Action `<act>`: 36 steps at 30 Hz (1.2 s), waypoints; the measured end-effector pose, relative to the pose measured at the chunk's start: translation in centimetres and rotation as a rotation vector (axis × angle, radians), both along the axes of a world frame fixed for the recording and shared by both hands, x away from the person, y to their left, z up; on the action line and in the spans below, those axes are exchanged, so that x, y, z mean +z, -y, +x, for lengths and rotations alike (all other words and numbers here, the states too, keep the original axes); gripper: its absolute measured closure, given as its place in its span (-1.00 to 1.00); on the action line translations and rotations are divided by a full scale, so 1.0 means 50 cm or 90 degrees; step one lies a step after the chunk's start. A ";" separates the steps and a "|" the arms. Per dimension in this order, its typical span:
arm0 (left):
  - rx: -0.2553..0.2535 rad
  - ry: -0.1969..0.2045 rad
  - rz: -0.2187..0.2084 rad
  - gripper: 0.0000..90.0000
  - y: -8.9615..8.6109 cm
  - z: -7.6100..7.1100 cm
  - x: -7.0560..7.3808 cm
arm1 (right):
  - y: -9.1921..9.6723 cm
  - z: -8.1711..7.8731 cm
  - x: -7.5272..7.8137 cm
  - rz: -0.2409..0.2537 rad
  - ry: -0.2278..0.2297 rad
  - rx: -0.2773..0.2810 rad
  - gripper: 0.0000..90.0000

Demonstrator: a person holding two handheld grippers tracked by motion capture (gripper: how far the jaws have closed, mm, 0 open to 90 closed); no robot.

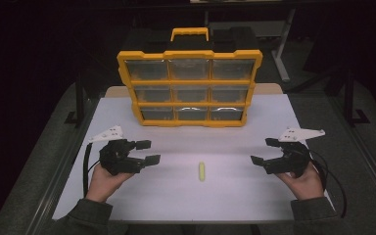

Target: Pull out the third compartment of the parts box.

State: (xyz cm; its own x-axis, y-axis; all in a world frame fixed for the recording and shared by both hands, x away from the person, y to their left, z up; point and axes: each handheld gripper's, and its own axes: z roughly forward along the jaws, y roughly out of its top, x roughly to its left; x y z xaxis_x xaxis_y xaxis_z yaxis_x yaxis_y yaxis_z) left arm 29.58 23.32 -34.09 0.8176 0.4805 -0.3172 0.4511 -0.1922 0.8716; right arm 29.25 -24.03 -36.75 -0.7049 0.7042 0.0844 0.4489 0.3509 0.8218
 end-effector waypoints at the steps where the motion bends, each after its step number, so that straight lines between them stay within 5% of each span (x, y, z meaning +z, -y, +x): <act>1: 0.000 0.000 -0.006 -0.42 0.004 0.003 0.002 | 0.000 0.000 0.000 -0.002 0.002 0.000 -0.69; 15: -0.010 -0.033 -0.043 -0.39 0.047 0.041 0.018 | -0.005 0.002 -0.006 -0.019 -0.001 0.001 -0.69; 36: 0.005 -0.076 -0.064 -0.34 0.155 0.099 0.045 | 0.001 0.005 -0.004 -0.014 -0.001 0.001 -0.69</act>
